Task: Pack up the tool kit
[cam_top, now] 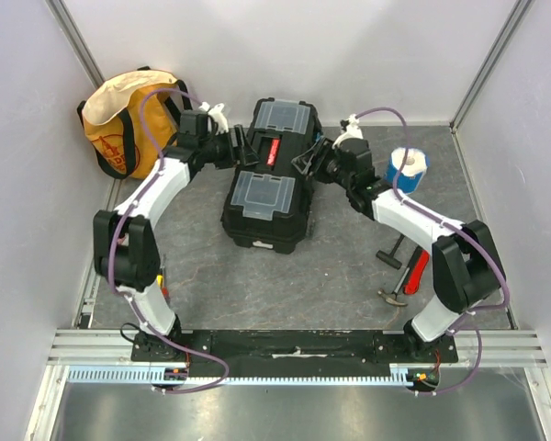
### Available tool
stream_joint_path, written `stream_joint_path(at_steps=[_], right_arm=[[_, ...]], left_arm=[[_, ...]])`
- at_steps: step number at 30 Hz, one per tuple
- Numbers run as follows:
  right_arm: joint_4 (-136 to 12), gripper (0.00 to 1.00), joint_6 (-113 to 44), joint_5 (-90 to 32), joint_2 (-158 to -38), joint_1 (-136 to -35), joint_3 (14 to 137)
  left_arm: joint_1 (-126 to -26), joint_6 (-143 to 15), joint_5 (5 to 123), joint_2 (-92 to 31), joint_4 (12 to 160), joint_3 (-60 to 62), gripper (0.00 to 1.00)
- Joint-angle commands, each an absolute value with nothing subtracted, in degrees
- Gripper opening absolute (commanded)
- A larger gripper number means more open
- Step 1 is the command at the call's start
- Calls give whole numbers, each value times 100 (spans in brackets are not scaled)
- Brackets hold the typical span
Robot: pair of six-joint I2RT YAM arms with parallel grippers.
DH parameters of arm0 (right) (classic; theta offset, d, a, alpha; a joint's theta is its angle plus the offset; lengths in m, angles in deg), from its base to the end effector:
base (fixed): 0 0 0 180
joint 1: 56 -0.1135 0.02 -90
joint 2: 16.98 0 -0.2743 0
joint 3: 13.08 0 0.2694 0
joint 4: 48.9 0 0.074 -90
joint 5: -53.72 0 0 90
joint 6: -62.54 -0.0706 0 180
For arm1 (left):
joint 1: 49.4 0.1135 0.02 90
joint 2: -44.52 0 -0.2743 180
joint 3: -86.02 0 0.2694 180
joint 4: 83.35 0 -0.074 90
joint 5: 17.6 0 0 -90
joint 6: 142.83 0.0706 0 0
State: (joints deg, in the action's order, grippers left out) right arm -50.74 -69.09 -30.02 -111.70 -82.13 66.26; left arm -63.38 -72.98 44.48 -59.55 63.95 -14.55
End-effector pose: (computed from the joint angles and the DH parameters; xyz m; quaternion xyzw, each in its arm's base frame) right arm 0.3917 0.2007 0.2727 0.0763 0.8008 0.3667 0.4673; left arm 0.4439 -0.1446 0.2826 0.0624 0.8701 -0.3345 0.3566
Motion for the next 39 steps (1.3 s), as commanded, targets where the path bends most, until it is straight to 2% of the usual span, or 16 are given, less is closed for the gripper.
stream_joint_path(at_steps=[1,4,6,7,9,10,13,19,25,28,33,39], right_arm=[[-5561,53,-7307,-2572,-10945,-9291,6184],[-5657,55,-7351,-3038,-10568,-9449,6061],[-5824,67,-7369,-3415,-10383,-9458,6078],[-5912,78,-7360,-3591,-10277,-9450,6113],[-5965,94,-7159,-3935,-10119,-9397,6209],[-6000,98,-7123,-3988,-10075,-9327,6280],[-6036,98,-7062,-3928,-9960,-8950,6447],[-5870,98,-6974,-3331,-9915,-7904,6386],[-4711,98,-7105,-1610,-11091,-7209,6526],[-3580,98,-7666,-696,-11821,-7094,6614],[-1934,98,-8809,-420,-12692,-7015,6439],[-1186,98,-9161,-412,-13272,-7015,6465]], left_arm=[[-6444,-7533,4155,-5305,6339,-430,75],[-6373,-7533,4278,-4900,6304,-43,76],[-6338,-7533,4392,-4698,6295,116,79],[-6312,-7516,4471,-4610,6295,125,81],[-6259,-7463,4603,-4504,6269,56,85],[-6233,-7446,4690,-4478,6251,-32,88],[-6153,-7358,4893,-4468,6172,-409,93],[-6039,-7156,5227,-4705,6093,-1262,94],[-5872,-7033,5087,-5469,6093,-2149,94],[-5854,-6927,4868,-5952,6093,-2659,94],[-5855,-6918,4560,-6533,6084,-3109,93],[-5819,-6813,4691,-6745,6189,-3153,93]])
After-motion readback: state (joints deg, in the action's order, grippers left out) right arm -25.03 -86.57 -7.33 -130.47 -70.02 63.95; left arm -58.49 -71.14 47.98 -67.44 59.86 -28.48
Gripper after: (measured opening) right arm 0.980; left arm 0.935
